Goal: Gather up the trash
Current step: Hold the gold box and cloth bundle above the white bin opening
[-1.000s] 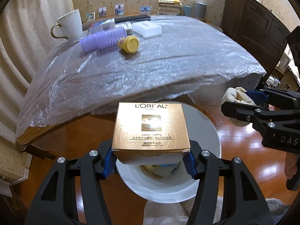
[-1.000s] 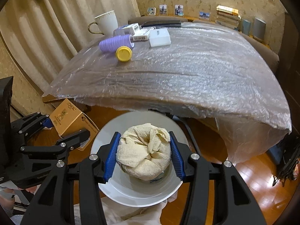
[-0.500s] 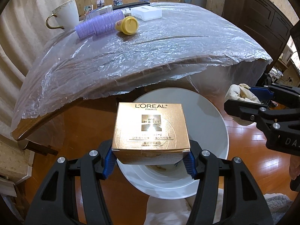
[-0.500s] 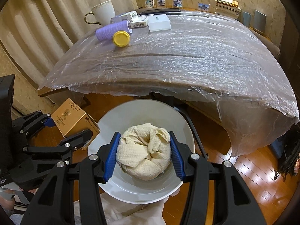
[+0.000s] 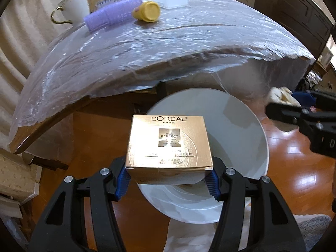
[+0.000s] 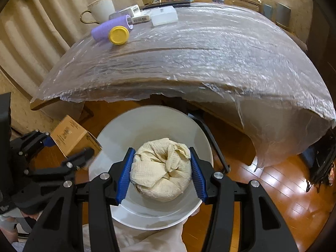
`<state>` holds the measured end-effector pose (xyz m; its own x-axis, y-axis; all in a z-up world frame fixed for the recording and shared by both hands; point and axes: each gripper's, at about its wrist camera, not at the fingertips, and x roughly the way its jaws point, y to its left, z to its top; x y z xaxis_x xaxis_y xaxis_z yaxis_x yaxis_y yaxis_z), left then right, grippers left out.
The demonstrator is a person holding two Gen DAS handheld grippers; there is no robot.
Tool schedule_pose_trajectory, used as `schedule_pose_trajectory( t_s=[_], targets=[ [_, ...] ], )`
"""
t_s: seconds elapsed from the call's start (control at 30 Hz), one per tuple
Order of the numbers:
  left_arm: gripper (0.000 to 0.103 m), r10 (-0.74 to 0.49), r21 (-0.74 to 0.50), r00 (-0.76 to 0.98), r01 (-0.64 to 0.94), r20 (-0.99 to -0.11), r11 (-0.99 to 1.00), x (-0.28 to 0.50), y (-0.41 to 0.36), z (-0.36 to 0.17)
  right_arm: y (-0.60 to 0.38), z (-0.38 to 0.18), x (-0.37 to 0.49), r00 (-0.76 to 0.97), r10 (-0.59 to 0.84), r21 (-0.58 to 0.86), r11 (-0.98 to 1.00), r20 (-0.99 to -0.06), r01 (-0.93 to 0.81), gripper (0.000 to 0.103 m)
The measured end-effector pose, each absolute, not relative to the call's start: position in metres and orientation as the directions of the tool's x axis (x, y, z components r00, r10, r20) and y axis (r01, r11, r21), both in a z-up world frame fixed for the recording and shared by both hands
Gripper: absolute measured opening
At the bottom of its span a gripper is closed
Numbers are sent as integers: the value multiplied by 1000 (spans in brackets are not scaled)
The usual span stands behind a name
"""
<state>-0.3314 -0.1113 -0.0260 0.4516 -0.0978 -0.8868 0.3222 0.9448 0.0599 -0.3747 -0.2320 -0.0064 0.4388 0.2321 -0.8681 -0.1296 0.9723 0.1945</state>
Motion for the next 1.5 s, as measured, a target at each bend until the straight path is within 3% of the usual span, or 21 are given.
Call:
schedule_pose_trajectory(
  t_s=[1.5],
  targets=[
    [59, -72, 88, 416, 355, -907, 931, -319, -128, -55, -217, -36, -356, 388, 231, 173, 969, -893, -178, 50]
  ],
)
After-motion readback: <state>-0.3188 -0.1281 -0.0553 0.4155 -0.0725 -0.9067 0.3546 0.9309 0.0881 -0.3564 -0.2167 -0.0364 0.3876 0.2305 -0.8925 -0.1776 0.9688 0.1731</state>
